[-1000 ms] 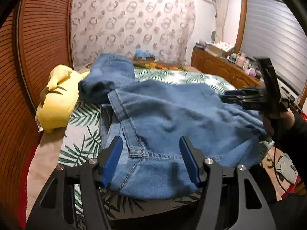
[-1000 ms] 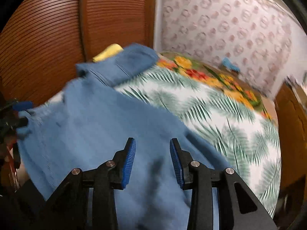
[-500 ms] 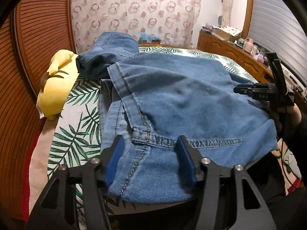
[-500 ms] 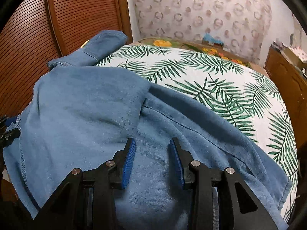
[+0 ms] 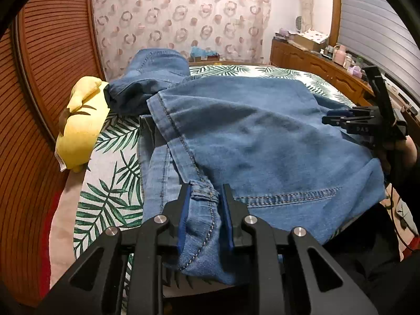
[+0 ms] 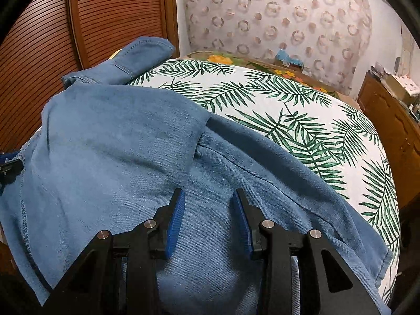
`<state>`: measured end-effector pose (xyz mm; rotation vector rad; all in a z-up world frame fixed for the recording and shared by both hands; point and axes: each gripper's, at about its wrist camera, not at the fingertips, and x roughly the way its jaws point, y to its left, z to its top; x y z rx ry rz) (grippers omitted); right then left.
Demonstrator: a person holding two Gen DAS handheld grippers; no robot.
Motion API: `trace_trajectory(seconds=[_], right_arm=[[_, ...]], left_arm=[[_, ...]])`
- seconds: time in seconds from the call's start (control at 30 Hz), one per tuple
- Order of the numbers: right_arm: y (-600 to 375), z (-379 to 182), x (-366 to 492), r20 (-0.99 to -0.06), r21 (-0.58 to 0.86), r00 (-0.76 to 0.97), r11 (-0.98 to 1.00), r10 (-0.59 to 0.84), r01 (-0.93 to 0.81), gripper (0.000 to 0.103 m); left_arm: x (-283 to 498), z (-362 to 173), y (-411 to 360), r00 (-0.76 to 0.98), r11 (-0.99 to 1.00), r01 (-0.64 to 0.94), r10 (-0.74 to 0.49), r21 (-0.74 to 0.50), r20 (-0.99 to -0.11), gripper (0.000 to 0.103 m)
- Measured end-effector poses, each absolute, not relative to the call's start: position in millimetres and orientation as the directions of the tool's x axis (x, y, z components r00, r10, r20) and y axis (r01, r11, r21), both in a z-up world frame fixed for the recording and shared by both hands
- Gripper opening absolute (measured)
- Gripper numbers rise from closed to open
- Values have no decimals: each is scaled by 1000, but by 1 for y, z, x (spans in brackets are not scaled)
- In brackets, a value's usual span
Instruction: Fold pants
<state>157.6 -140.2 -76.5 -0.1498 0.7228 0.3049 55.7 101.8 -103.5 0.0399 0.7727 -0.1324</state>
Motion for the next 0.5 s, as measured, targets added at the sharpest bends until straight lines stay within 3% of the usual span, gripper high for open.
trace_trajectory(seconds=[0.1,0.2,0.3,0.5], right_arm=[[-140,-76,157,-670,-29,708,946,223,-324,39],[-141,-77,157,-669,-26,708,945,225,-325,39],[-142,-77,158,-670,-21,707,945,229,-326,39],[-141,-74,152,-672,-72,717,947,186,-313,39]], left_arm=[[45,-90,102,739,988,146,-135,-38,-660,19],[28,-62,114,793,979,148,-202,-139,-575,18],[15,-39,125,830,980,134,-193,-148,-523,18],[15,-42,131,798,986,129,-165,-103,-580,18]])
